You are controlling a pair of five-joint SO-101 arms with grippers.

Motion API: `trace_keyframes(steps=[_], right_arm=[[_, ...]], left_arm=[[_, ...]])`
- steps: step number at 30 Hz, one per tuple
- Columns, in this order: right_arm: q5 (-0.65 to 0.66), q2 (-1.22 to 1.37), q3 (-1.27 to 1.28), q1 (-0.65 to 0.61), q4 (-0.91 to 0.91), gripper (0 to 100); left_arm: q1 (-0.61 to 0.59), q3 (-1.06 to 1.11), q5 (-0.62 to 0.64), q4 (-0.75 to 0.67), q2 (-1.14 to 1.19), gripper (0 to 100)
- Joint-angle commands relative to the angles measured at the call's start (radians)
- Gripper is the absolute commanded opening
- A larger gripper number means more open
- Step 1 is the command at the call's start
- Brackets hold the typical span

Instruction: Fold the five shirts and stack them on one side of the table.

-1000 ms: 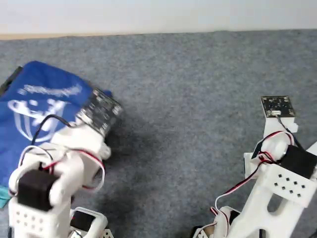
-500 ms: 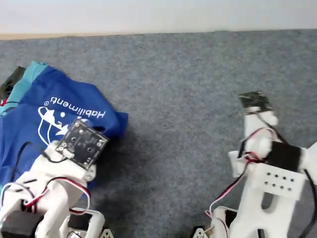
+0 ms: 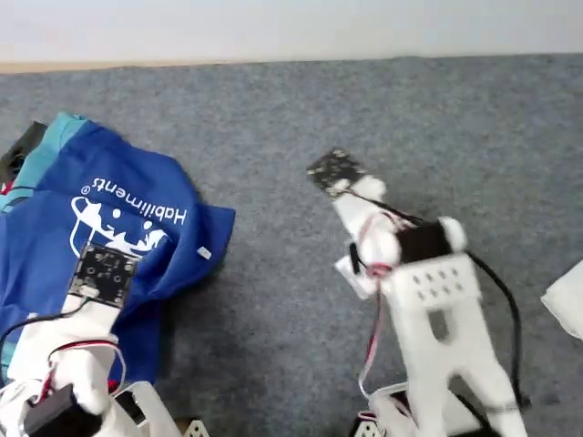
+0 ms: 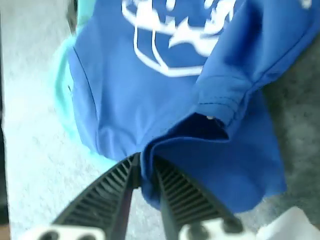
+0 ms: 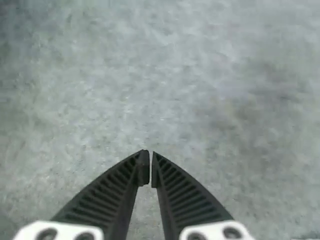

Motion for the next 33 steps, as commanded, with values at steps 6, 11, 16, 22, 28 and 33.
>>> trace_keyframes(steps=[6, 11, 16, 22, 28, 33], right_arm=[[-0.006, 0.452, -0.45, -0.124, -0.03, 7.0], [-0.068, 0.727, -0.726, -0.15, -0.016, 11.4], [-0.247, 0.96, -0.985, -0.173, -0.016, 11.7], [-0.241, 1.168, -1.232, -0.259, 0.065, 12.8], [-0.308, 1.331, -1.433, -0.309, 0.074, 22.5], [-0.318, 1.432, -1.556, -0.357, 0.076, 22.6]], left_arm=[[-0.072, 0.088, -0.014, -0.063, -0.005, 0], [-0.094, 0.097, -0.012, -0.077, -0.005, 0], [-0.126, 0.162, -0.012, -0.143, -0.005, 0], [-0.175, 0.211, -0.012, -0.201, -0.005, 0], [-0.175, 0.211, -0.012, -0.201, -0.005, 0], [-0.175, 0.213, -0.012, -0.201, -0.005, 0]])
